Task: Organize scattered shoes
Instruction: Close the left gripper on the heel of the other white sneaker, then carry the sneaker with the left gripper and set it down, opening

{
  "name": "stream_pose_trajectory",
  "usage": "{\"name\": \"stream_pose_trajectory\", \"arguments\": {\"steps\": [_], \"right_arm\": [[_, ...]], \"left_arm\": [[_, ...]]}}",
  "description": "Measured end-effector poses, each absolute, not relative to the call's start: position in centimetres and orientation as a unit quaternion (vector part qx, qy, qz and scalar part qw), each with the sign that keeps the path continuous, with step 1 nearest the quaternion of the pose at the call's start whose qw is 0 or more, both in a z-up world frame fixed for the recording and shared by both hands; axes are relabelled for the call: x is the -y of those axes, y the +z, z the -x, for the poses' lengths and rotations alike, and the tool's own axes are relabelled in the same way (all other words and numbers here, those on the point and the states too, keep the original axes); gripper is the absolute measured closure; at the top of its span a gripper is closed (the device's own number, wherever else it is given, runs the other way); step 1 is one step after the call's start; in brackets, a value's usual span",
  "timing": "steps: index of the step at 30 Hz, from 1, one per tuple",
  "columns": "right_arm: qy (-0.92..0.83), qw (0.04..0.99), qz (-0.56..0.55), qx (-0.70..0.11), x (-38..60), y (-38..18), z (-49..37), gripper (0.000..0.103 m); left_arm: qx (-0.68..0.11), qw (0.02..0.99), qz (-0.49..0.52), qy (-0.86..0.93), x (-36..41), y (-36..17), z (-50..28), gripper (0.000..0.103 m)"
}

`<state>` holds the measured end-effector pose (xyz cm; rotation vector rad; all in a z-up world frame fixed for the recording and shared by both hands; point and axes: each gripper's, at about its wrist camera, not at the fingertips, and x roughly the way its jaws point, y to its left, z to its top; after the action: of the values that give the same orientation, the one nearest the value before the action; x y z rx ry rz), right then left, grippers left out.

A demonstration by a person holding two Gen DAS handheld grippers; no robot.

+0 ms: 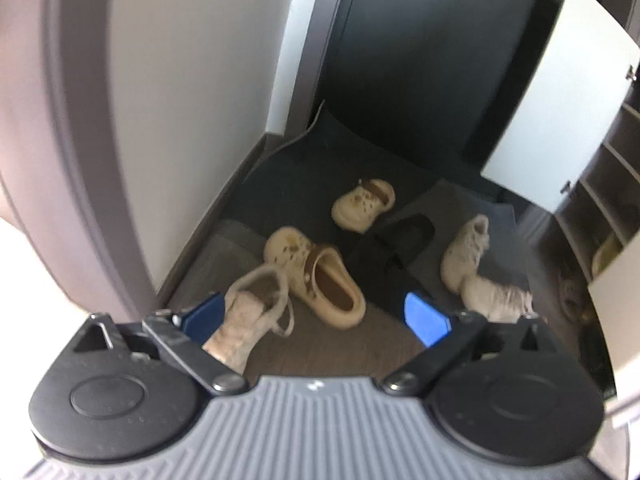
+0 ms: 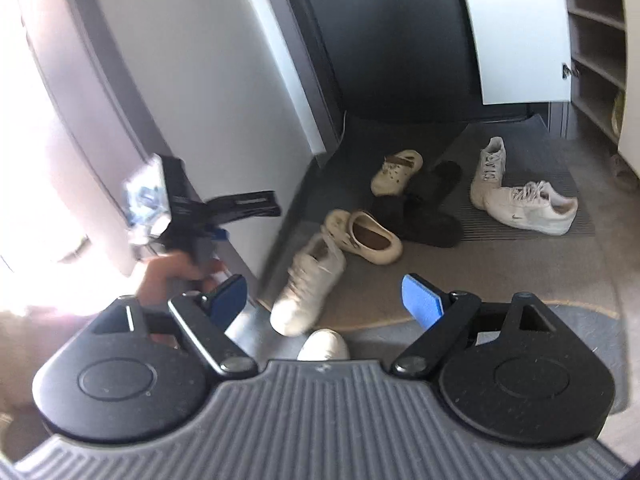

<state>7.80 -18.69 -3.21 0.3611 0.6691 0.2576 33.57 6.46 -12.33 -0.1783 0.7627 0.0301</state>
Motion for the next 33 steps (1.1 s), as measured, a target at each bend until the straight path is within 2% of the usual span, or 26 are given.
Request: {"name": "stream_pose_trajectory", "arguments": {"steps": [6, 9, 12, 16, 21, 29, 30, 31, 33], "right_arm": [[0.097, 0.889, -0.3, -0.331, 23.8, -3.8, -9.2, 0.016], [0.074, 0.869, -0.36, -0.332, 25.7, -4.5, -9.9, 0.015], [0.064, 0.852, -0.396, -0.336, 26.5, -5.8, -11.0, 0.015], [0.065, 0.853, -0.375, -0.358, 25.9, -7.2, -13.6, 0.016], [0.058, 0.847, -0.345, -0.399, 25.5, -9.7, -17.5, 0.016], [0.016, 0.816, -0.356, -0.455, 26.2, -14.7, -22.0, 0.016], [0.015, 0.815, -0.357, -0.456, 26.2, -14.7, -22.0, 0.016], [0.012, 0.813, -0.36, -0.457, 26.3, -14.9, -22.1, 0.016], [0.008, 0.809, -0.366, -0.459, 26.4, -15.2, -22.1, 0.016]], "left_arm": [[-0.352, 0.935, -0.039, 0.016, -1.4, -17.9, -37.9, 0.006], [-0.369, 0.927, -0.07, 0.022, -0.3, -23.0, -40.2, 0.007], [-0.401, 0.912, -0.079, 0.025, -0.1, -27.1, -42.5, 0.013], [-0.432, 0.897, -0.083, 0.047, -0.4, -32.7, -46.7, 0.017], [-0.46, 0.884, -0.041, 0.076, -2.6, -37.4, -49.9, 0.026], [-0.507, 0.854, -0.009, 0.118, -4.0, -43.5, -54.7, 0.048], [-0.505, 0.854, -0.004, 0.127, -4.1, -44.3, -55.2, 0.052], [-0.504, 0.853, -0.003, 0.136, -4.2, -44.8, -55.6, 0.068], [-0.504, 0.851, 0.001, 0.15, -4.4, -45.2, -56.0, 0.073]]}}
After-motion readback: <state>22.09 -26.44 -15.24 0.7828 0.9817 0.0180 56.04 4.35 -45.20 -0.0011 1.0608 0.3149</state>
